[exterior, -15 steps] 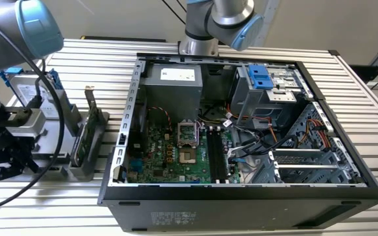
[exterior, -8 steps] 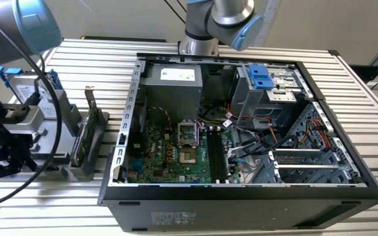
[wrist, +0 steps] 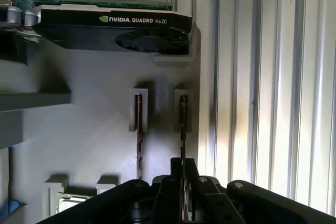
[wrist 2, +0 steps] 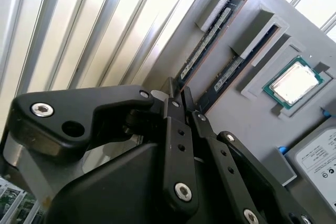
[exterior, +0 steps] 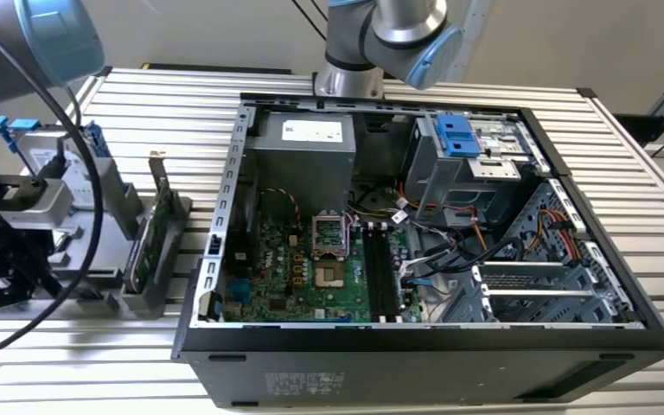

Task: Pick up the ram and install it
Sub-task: 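Pick up the ram and move it above insertion slot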

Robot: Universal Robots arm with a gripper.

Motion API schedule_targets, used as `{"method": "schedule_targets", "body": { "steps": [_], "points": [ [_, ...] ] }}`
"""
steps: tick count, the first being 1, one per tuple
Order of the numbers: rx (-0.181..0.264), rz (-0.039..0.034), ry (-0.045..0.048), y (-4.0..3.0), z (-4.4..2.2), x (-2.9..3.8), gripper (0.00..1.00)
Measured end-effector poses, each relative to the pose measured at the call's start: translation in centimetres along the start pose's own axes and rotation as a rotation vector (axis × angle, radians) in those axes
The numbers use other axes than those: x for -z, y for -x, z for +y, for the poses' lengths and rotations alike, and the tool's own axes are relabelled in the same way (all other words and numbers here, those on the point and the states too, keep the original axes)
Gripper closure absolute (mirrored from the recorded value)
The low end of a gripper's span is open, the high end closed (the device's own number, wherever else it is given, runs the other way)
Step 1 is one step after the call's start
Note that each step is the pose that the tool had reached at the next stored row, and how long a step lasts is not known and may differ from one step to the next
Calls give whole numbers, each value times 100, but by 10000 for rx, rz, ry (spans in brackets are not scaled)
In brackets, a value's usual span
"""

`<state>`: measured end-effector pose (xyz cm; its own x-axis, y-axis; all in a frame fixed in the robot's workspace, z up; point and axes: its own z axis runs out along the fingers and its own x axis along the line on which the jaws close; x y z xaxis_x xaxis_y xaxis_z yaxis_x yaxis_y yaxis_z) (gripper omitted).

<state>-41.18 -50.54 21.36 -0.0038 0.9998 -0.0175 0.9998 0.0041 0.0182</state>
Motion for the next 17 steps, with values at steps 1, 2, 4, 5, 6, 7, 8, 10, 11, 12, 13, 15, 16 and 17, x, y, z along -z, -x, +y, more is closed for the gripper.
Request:
{"method": "schedule_targets", "body": {
  "steps": [1,2,4,5,6,7,8,10,11,12,13,15,16,17],
  "points": [
    [0,0,0,0,0,12,100],
    [0,1,1,0,1,23,100],
    [0,1,2,0,1,43,100],
    [0,0,1,1,1,55,100],
    [1,0,0,1,2,64,100],
    [0,0,0,1,2,74,100],
    [0,1,1,1,2,83,100],
    [0,1,1,1,2,102,100],
    [0,0,1,2,2,110,100],
    [0,0,0,2,3,118,100],
    [0,0,0,2,3,125,100],
    [0,2,3,2,3,132,100],
    [0,3,3,2,3,131,100],
    [1,1,1,2,3,133,100]
  ]
}}
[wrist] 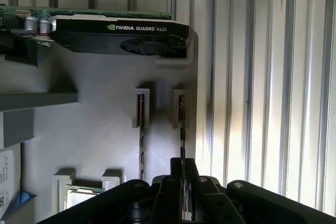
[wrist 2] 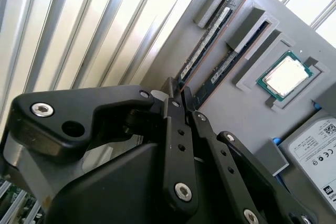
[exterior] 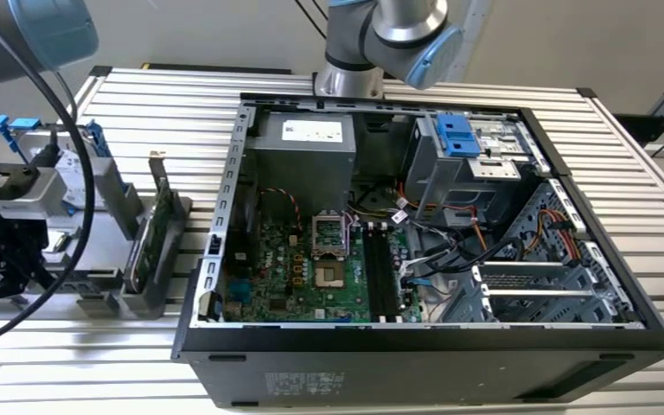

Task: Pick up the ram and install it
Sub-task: 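Pick up the ram and move it above insertion slot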

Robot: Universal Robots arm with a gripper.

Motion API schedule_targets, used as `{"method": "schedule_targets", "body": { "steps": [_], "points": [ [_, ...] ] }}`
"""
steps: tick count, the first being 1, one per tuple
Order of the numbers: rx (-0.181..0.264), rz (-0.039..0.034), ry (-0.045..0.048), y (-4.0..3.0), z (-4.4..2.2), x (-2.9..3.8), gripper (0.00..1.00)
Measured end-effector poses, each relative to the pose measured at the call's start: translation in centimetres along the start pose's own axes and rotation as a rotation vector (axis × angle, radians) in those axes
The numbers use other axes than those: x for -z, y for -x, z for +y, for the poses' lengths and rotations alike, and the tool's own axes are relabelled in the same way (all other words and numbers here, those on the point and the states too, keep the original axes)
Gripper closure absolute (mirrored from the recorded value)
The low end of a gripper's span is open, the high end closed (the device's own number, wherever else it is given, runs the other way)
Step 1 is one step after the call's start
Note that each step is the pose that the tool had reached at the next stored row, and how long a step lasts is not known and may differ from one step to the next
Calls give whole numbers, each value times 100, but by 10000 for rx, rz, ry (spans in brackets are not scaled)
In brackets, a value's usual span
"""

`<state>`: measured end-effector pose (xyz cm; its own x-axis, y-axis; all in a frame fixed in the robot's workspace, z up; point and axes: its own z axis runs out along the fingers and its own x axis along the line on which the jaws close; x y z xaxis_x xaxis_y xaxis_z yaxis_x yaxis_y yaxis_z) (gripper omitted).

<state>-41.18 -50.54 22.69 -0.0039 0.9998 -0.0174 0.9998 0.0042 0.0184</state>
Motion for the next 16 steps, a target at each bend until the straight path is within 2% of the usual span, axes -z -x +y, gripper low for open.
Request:
{"method": "schedule_targets", "body": {
  "steps": [6,16],
  "points": [
    [0,-1,-2,1,0,20,100],
    [0,0,0,2,2,109,100]
  ]
}}
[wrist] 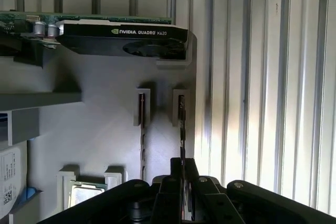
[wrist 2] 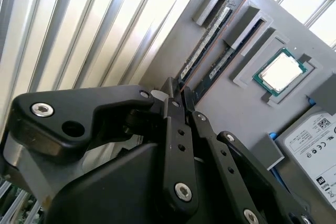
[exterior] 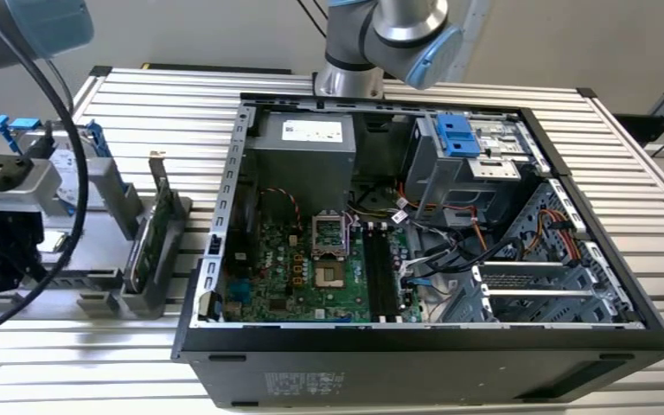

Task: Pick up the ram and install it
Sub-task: 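Pick up the ram and move it above insertion slot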

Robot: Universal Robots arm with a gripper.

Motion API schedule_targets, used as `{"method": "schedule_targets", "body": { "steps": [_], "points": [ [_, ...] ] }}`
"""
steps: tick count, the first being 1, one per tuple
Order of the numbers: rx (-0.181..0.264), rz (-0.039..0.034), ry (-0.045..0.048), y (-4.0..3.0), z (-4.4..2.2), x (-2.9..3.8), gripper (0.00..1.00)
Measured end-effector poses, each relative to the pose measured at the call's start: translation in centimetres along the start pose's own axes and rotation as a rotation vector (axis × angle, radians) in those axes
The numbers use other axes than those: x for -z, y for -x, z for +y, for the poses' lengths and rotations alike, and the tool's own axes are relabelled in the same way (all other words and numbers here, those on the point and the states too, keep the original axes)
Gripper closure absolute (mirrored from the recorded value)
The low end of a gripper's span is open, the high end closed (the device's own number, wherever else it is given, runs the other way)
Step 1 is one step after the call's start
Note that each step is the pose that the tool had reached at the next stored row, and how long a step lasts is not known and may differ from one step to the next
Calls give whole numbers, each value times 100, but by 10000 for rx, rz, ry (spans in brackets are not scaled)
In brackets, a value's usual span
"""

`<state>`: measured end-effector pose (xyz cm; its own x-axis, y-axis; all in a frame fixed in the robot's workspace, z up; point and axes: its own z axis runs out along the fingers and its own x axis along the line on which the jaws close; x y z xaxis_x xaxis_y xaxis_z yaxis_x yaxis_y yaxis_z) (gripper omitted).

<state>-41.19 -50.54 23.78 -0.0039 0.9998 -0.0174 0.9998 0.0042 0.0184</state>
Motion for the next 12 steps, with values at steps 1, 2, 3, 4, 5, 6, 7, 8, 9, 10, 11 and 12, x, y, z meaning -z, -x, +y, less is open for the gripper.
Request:
{"method": "schedule_targets", "body": {
  "steps": [1,2,3,4,5,6,7,8,9,10,11,12],
  "points": [
    [0,0,-1,0,0,9,100],
    [0,-1,-1,0,0,19,100],
    [0,0,0,1,1,28,100],
    [0,-1,-1,1,1,38,100],
    [-1,0,0,1,1,47,100],
    [0,-1,0,1,1,57,100],
    [0,0,0,1,1,66,100],
    [0,-1,-1,1,1,76,100],
    [0,0,0,1,2,85,100],
    [-1,0,0,1,2,94,100],
    [0,0,0,2,2,101,100],
    [0,-1,-1,2,2,108,100]
  ]
}}
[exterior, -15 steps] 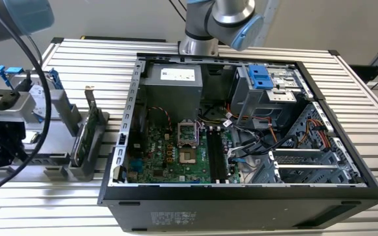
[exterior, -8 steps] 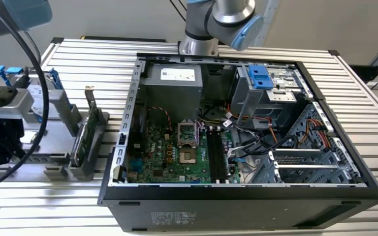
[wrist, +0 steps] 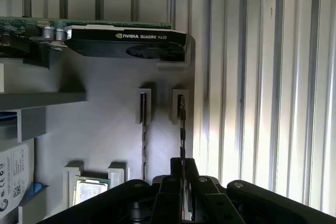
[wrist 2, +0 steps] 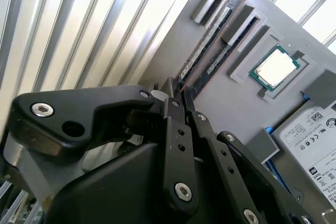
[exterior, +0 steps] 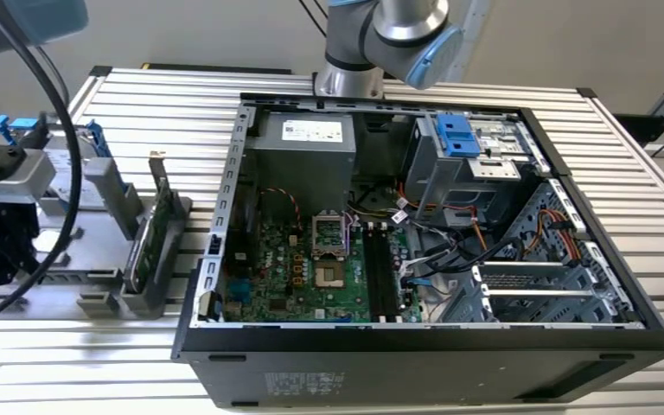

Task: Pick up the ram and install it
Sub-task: 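Pick up the ram and move it above insertion slot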

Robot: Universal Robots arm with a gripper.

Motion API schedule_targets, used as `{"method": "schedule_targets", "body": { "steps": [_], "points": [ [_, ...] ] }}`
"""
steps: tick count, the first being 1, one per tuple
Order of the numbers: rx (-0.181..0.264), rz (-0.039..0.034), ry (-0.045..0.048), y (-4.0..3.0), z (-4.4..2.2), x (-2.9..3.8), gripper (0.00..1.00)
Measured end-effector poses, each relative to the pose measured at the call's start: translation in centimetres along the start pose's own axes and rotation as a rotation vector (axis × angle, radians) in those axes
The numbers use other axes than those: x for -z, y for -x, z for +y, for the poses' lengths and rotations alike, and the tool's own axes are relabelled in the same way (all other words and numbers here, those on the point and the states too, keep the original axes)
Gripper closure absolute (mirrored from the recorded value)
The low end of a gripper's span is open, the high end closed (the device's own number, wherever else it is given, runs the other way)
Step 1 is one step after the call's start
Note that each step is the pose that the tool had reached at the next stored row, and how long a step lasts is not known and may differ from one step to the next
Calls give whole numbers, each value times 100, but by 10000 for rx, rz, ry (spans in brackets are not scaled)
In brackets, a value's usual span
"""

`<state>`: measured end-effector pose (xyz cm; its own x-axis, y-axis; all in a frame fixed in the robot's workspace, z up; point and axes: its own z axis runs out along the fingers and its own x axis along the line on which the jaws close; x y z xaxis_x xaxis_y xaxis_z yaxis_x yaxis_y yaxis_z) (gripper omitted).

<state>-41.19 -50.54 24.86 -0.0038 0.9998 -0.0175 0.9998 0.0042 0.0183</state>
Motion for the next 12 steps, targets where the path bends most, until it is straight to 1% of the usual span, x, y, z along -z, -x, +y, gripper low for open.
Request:
{"method": "schedule_targets", "body": {
  "steps": [7,12],
  "points": [
    [0,1,0,1,1,45,100],
    [0,1,2,1,1,63,100]
  ]
}}
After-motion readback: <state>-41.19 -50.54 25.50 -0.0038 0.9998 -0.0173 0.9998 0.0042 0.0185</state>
